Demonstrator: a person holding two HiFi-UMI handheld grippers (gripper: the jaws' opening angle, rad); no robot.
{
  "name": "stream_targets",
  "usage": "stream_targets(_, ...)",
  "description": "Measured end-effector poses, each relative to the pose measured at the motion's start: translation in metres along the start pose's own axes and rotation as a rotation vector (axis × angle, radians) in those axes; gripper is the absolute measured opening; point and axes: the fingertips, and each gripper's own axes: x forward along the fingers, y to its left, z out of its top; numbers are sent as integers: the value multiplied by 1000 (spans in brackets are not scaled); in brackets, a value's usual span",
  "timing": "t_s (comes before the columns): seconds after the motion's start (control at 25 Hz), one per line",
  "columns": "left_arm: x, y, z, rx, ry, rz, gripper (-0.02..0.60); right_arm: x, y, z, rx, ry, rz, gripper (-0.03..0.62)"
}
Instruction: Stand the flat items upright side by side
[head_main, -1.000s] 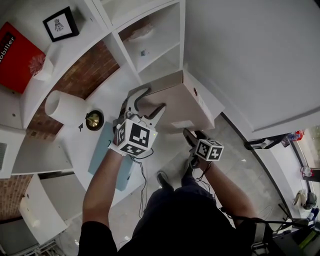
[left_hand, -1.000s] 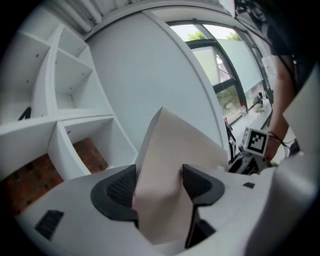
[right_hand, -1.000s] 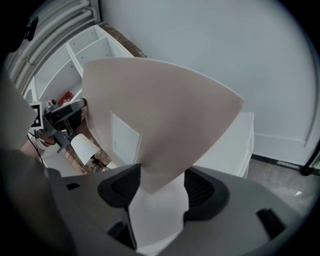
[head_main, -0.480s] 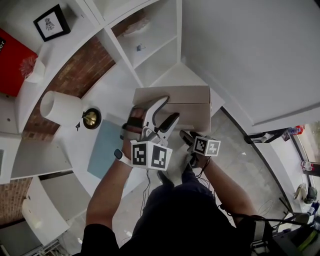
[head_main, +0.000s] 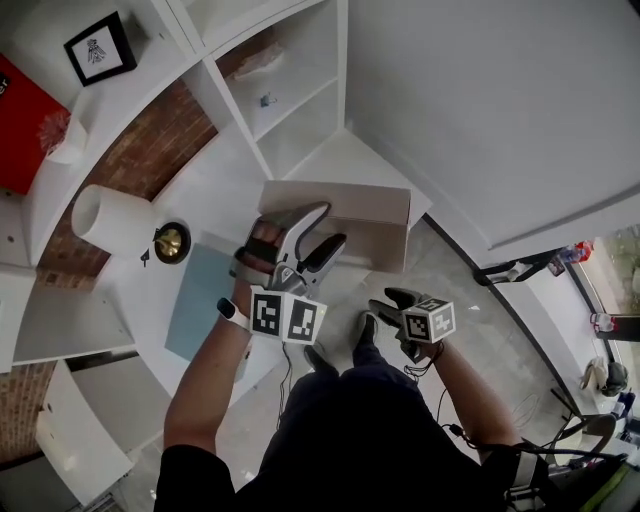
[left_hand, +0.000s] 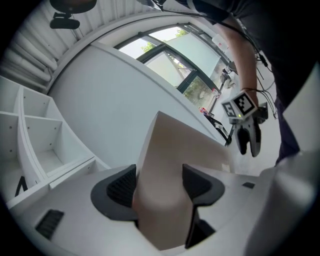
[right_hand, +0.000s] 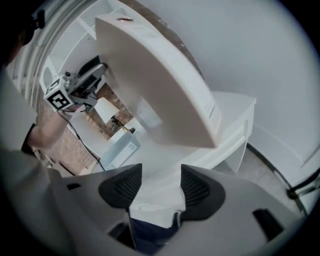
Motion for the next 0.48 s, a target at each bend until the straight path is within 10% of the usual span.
stream_targets(0.16,-6,-12,9,70,-50,-18,287,-48,-15,24,-176,-118,-97,244)
stream_targets(0.48,-12,-37,6,180,-41,-49,288,-73,22,98,-521,-242,-165,449)
